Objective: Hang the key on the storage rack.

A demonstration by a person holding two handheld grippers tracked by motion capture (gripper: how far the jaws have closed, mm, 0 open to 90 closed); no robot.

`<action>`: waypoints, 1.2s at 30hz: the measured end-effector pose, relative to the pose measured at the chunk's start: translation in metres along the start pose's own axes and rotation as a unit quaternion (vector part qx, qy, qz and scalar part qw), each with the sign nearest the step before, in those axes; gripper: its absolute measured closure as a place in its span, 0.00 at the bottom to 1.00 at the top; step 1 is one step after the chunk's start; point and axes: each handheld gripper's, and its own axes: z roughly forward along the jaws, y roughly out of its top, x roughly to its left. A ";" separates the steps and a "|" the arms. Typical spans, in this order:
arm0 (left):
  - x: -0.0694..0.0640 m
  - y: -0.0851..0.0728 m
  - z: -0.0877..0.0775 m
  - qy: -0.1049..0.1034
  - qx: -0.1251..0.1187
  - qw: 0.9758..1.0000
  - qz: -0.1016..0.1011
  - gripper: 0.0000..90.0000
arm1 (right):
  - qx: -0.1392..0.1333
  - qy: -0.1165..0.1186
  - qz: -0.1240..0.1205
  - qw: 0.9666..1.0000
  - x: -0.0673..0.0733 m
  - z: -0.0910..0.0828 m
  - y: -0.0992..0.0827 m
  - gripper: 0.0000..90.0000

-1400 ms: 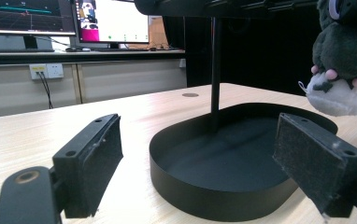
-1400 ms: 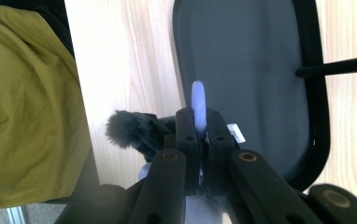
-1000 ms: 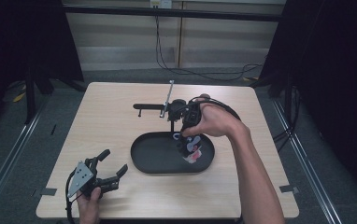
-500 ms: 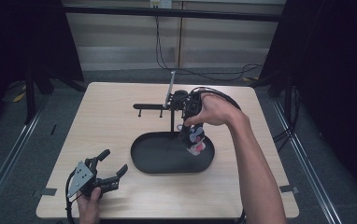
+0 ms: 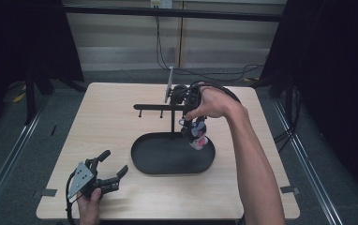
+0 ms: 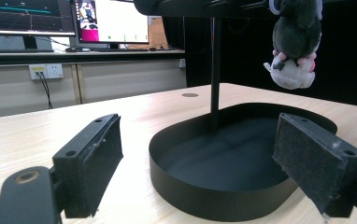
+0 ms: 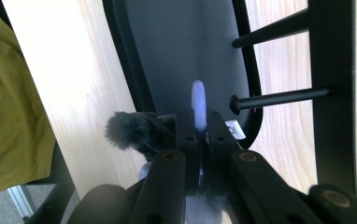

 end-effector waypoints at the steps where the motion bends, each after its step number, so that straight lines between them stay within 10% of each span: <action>1: 0.000 0.000 0.000 0.000 0.000 1.000 0.000 0.17 | 0.001 0.000 0.000 1.000 -0.001 0.000 0.000 0.97; 36: 0.001 0.000 0.000 -0.003 0.000 1.000 0.002 0.17 | 0.013 0.005 0.031 0.999 -0.030 0.009 0.003 0.97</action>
